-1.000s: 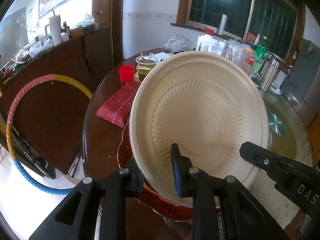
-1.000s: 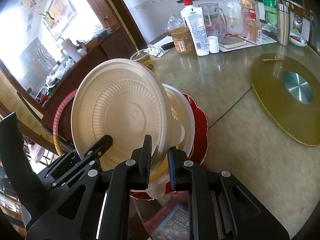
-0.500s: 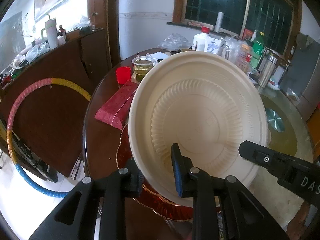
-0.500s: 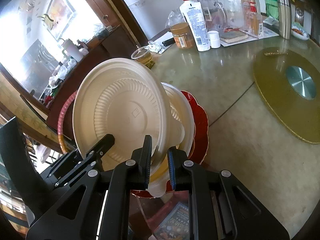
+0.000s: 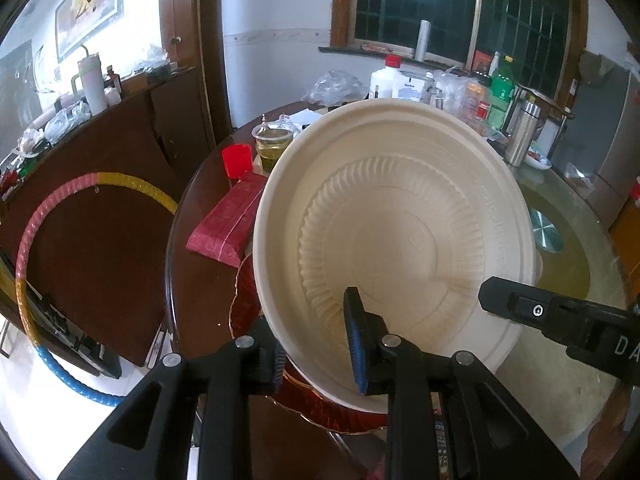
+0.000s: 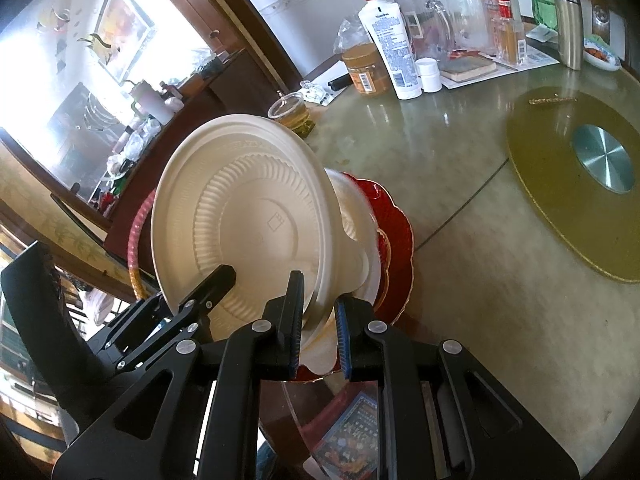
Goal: Organize plates and bowls
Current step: 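Hold both cream bowls above the red stack, aligning them over it, then lower both cream bowls onto the red stack and open both tools, then withdraw both open tools from the stacked bowls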
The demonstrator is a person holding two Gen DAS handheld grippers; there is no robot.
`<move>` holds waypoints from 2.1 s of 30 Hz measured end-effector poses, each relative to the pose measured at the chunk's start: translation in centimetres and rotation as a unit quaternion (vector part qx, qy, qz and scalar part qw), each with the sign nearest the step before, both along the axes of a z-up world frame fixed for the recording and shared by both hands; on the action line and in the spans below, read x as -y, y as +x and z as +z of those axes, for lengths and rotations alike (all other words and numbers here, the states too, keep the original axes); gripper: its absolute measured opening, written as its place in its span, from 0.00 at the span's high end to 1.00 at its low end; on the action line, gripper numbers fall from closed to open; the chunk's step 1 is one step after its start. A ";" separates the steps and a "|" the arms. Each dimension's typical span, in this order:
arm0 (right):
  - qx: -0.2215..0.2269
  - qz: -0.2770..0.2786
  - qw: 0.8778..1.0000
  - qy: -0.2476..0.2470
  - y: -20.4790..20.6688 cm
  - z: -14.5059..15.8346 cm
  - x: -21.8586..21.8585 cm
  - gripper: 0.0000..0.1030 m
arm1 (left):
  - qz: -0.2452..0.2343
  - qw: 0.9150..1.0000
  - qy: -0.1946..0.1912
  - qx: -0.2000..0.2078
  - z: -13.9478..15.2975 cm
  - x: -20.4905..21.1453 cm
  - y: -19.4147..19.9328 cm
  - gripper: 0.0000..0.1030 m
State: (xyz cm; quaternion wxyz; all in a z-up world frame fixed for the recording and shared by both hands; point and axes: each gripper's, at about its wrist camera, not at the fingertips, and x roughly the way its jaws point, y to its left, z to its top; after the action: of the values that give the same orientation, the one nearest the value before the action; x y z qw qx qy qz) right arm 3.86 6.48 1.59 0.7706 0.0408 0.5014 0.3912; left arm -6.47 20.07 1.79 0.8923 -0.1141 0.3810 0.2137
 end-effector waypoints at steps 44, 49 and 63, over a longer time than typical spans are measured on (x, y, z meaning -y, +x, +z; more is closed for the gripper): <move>0.195 0.065 0.977 -0.050 -5.3 3.8 1.3 0.20 | 0.038 0.996 0.066 0.044 1.3 1.1 -2.6 0.01; 0.223 0.085 0.969 -0.068 -5.9 4.2 2.7 0.14 | 0.030 0.995 0.083 0.035 1.3 1.7 -2.6 0.01; 0.220 0.133 0.961 -0.101 -5.8 3.1 3.1 0.14 | 0.022 0.998 0.059 0.021 0.8 1.3 -3.4 0.01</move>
State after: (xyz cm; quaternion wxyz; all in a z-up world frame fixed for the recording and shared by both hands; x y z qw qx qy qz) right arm -1.96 3.35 4.74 0.8029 -0.1917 0.3572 0.4370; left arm -9.91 18.73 2.59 0.9004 -0.0740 0.3464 0.2525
